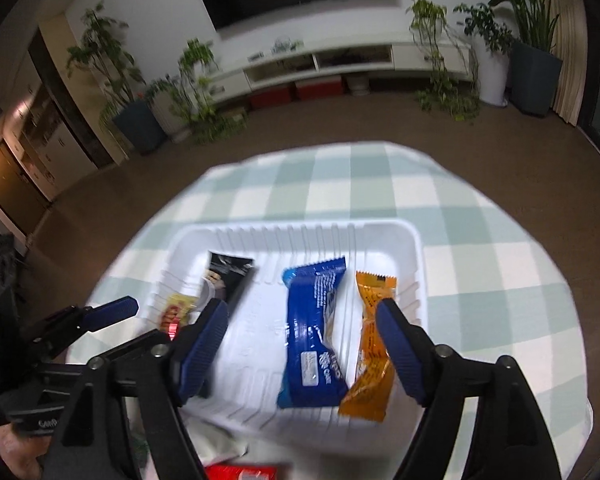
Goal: Organize snacks
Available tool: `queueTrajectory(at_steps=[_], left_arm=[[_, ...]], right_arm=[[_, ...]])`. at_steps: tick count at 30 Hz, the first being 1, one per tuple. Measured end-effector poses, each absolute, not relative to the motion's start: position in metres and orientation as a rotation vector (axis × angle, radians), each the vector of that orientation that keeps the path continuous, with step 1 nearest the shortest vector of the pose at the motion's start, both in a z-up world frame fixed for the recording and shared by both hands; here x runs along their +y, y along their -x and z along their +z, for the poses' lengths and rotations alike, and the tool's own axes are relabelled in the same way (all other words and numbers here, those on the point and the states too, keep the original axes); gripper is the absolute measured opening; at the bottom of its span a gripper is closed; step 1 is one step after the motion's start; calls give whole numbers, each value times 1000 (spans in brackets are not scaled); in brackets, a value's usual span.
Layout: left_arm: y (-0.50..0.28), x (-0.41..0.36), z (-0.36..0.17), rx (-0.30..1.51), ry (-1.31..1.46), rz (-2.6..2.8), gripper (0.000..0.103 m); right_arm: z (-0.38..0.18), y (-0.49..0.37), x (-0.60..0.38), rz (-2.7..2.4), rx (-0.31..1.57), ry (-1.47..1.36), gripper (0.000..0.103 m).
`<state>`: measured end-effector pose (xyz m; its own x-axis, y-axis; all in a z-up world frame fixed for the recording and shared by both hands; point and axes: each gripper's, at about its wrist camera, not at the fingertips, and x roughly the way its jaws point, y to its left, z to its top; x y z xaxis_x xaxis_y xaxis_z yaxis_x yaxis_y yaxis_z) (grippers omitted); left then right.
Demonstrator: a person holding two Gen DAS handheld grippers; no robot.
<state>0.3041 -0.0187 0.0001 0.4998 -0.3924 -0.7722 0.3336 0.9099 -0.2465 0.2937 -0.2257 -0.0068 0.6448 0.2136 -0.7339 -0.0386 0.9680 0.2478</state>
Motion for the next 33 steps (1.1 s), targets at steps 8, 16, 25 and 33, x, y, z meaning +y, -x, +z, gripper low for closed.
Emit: queueTrajectory(at_steps=[8, 16, 25, 33], left_arm=[[-232, 28, 10, 904, 169, -443, 101], [-152, 68, -12, 890, 186, -421, 102], [-107, 68, -48, 993, 148, -373, 102], [-100, 49, -60, 1015, 71, -358, 102]], right_arm=[[15, -206, -243, 185, 758, -301, 101], [-17, -124, -248, 187, 761, -402, 101], [-63, -72, -238, 117, 823, -435, 101], [-72, -41, -196, 143, 850, -326, 100]])
